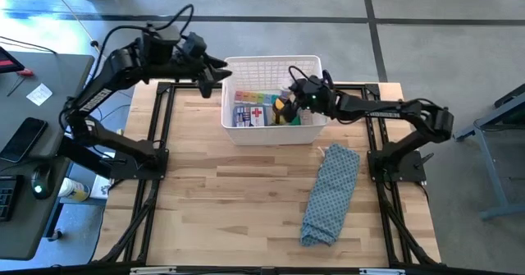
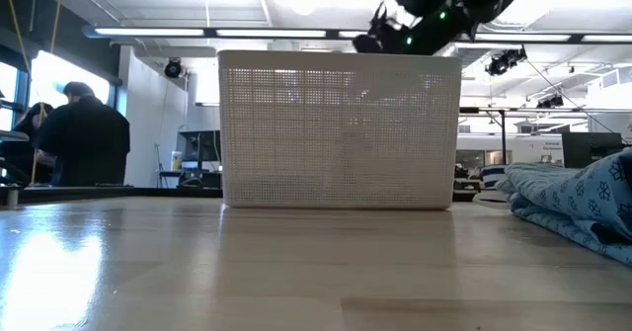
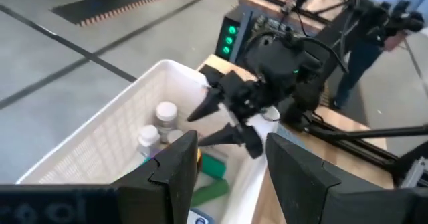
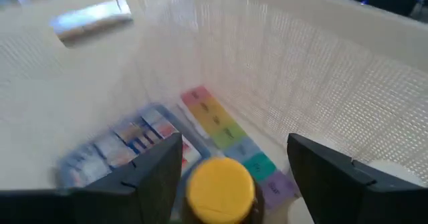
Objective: Pick & place medical supplies in basket/bin
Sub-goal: Adjust the white bin
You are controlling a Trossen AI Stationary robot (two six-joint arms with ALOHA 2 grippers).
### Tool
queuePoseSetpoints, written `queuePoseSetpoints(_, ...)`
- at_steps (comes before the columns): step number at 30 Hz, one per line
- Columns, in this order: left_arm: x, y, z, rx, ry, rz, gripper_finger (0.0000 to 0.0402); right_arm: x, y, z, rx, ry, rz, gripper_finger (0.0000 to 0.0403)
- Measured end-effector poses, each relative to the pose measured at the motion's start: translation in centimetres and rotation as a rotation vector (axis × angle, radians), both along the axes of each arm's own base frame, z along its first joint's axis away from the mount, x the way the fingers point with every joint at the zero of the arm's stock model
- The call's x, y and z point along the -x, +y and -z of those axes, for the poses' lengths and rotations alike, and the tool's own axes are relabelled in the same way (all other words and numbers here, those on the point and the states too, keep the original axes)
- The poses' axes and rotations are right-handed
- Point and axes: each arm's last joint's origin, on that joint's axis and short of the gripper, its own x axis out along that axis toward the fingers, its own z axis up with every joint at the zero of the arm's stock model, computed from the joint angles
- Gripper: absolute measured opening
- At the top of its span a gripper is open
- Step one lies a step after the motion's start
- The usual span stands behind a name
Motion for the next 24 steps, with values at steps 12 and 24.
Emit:
queuePoseSetpoints(12, 2.7, -1.6, -1.4, 0.078, -0.105, 0.082, 0.0211, 2.2, 4.9, -5.2, -0.084, -0.212, -0.050, 0.0259)
queuePoseSetpoints(24, 3.2, -2.5, -2.0, 0.173, -0.178, 0.235, 0.0211, -0.2, 13.9, -5.1, -0.264, -0.389, -0.165, 0.0259)
